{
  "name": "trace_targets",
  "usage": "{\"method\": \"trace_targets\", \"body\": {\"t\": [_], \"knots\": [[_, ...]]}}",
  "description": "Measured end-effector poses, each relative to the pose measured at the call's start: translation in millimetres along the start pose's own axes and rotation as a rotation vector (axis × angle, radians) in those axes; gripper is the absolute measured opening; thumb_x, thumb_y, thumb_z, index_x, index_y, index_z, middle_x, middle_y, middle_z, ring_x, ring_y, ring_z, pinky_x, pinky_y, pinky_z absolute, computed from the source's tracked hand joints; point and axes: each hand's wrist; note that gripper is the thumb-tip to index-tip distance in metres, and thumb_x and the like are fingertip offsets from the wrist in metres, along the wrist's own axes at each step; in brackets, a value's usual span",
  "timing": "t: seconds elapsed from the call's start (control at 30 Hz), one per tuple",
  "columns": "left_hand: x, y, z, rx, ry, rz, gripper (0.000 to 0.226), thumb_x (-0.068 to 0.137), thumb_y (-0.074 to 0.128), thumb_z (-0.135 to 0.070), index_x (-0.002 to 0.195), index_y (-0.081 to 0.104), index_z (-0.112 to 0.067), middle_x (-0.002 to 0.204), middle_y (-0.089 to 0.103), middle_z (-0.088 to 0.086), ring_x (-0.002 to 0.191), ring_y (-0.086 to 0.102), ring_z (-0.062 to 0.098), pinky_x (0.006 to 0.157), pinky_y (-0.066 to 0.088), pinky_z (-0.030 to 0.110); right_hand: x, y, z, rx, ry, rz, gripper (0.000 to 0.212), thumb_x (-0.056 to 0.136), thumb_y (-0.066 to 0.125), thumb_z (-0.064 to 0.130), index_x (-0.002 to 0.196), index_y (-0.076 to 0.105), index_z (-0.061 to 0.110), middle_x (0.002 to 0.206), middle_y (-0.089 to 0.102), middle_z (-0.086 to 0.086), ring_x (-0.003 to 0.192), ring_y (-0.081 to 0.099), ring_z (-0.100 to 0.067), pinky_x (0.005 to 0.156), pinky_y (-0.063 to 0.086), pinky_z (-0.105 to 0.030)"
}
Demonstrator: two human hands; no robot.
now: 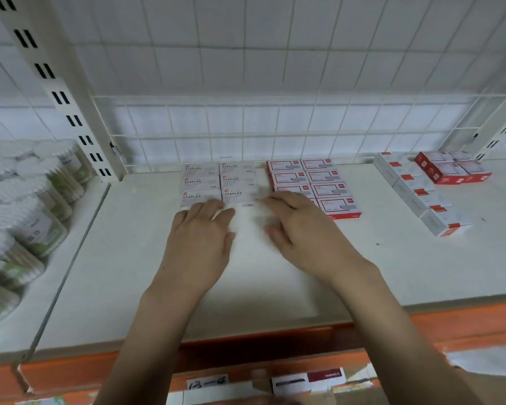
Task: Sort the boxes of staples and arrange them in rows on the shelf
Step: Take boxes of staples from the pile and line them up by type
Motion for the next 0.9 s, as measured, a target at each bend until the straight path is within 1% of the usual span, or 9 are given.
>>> {"method": "trace_targets", "body": {"t": [0.1,0.2,0.33,0.43,0.5,0.63,0.73,0.83,0.9], "knots": [[13.3,-0.4,-33.4,-0.018,0.072,-0.007,0.043,0.059,0.083,-0.007,0.1,0.069,-0.004,0.1,0.067,0.014,0.088,0.065,0.035,0.072,0.05,0.045,-26.8,-15.0,-20.6,0.009,0.068,-0.083,0.045,0.082,0.048,0.023,0.122,0.057,0.003,0.124,0.057,-0.013,0.113,0.053,-0.033,0.097,0.044,-0.038],[25.9,3.5,-75.9,-0.05,0.152,0.023,0.041,0.066,0.079,-0.008,0.105,0.068,-0.007,0.103,0.067,0.012,0.091,0.064,0.034,0.074,0.048,0.045,-58.2,-32.2,-48.4,-0.019,0.133,-0.119,0.045,0.082,0.047,0.026,0.119,0.06,0.004,0.12,0.06,-0.013,0.108,0.057,-0.033,0.095,0.047,-0.04],[35.7,13.2,-141.5,-0.075,0.228,0.066,0.039,0.068,0.078,-0.013,0.106,0.066,-0.01,0.101,0.067,0.009,0.091,0.063,0.033,0.074,0.048,0.044,-109.3,-51.7,-92.4,-0.033,0.25,-0.163,0.048,0.082,0.048,0.026,0.125,0.056,0.005,0.122,0.058,-0.013,0.111,0.055,-0.034,0.096,0.046,-0.04],[38.5,24.3,-196.7,-0.09,0.24,0.068,0.039,0.071,0.077,-0.015,0.109,0.065,-0.01,0.102,0.067,0.01,0.093,0.062,0.034,0.077,0.049,0.046,-149.5,-64.8,-131.9,-0.05,0.301,-0.178,0.048,0.083,0.048,0.028,0.125,0.055,0.007,0.123,0.058,-0.011,0.112,0.054,-0.033,0.096,0.045,-0.04],[39.8,32.9,-237.0,-0.108,0.246,0.067,0.039,0.072,0.077,-0.015,0.109,0.066,-0.009,0.101,0.067,0.01,0.091,0.062,0.034,0.075,0.049,0.045,-178.1,-76.5,-161.4,-0.063,0.334,-0.171,0.048,0.083,0.048,0.028,0.127,0.054,0.008,0.125,0.056,-0.01,0.113,0.052,-0.032,0.096,0.044,-0.039],[39.4,48.6,-322.2,-0.151,0.231,0.114,0.038,0.082,0.067,-0.022,0.118,0.062,-0.013,0.112,0.065,0.008,0.102,0.059,0.032,0.084,0.045,0.044,-239.4,-103.2,-226.7,-0.07,0.392,-0.191,0.044,0.085,0.055,0.022,0.127,0.053,0.009,0.125,0.056,-0.01,0.114,0.051,-0.031,0.096,0.042,-0.039],[37.4,58.6,-373.2,-0.143,0.233,0.135,0.034,0.081,0.067,-0.025,0.113,0.064,-0.015,0.105,0.067,0.005,0.094,0.063,0.029,0.077,0.048,0.041,-278.7,-119.9,-267.9,-0.054,0.443,-0.202,0.041,0.086,0.057,0.02,0.126,0.054,0.009,0.122,0.057,-0.009,0.112,0.051,-0.031,0.096,0.043,-0.041],[37.0,64.2,-407.8,-0.127,0.213,0.138,0.037,0.079,0.051,-0.034,0.106,0.067,-0.015,0.097,0.069,0.003,0.084,0.065,0.027,0.069,0.05,0.039,-305.0,-128.9,-297.9,-0.022,0.457,-0.202,0.038,0.087,0.056,0.024,0.122,0.056,0.008,0.116,0.059,-0.009,0.106,0.053,-0.032,0.091,0.045,-0.043],[36.9,66.7,-424.4,-0.121,0.204,0.167,0.039,0.077,0.051,-0.034,0.107,0.067,-0.014,0.097,0.07,0.004,0.084,0.065,0.027,0.068,0.05,0.04,-316.8,-131.6,-311.5,0.0,0.461,-0.203,0.037,0.087,0.059,0.022,0.121,0.057,0.008,0.114,0.059,-0.009,0.103,0.054,-0.032,0.09,0.046,-0.043]]}}
Point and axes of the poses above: each hand's wrist, its own x-axis towards the middle knuckle, its own y-axis out of the palm, z = x × y
